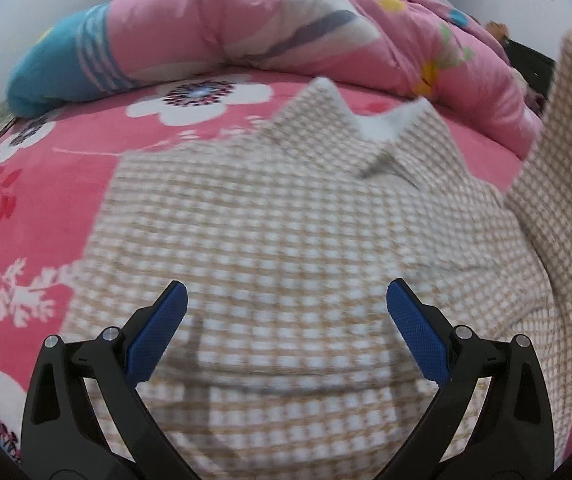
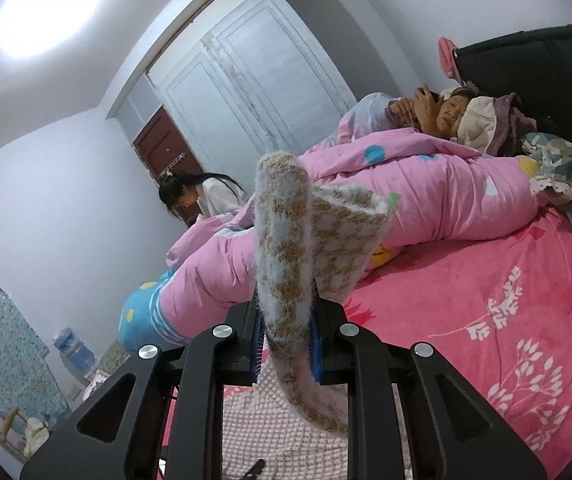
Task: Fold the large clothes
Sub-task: 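Lift the held sleeve cuff up with the right gripper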
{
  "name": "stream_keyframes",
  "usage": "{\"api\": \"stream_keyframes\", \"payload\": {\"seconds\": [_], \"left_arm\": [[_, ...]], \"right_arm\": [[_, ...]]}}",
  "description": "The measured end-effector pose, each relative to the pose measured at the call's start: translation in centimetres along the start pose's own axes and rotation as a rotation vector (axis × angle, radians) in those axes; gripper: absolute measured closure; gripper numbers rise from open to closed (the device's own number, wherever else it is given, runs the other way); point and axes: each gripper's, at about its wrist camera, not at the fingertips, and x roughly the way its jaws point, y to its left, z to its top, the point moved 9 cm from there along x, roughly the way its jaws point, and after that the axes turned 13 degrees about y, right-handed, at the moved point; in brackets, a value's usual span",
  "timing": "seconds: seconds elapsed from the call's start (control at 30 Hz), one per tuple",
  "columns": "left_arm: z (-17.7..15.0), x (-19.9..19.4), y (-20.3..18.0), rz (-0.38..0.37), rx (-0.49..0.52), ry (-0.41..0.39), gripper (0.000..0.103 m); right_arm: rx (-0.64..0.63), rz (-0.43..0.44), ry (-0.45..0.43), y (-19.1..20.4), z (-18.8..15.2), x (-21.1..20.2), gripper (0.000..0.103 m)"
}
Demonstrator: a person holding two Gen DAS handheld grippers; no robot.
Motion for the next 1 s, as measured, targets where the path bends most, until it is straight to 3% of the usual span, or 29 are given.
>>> {"api": "stream_keyframes", "payload": {"seconds": [0.37, 1.0], "left_arm": [[-1.0, -1.4, 4.6, 0.047, -0.031, -0.009, 0.007], [-3.8, -3.6, 9.1, 0.048, -0.045, -0.022, 0.007]], "right_arm": [[0.046, -0.030, -0.029, -0.1, -0.2, -0.4, 0.085], [0.072, -0.070, -0.076, 2.4, -1.2, 1.3, 0.085]]}}
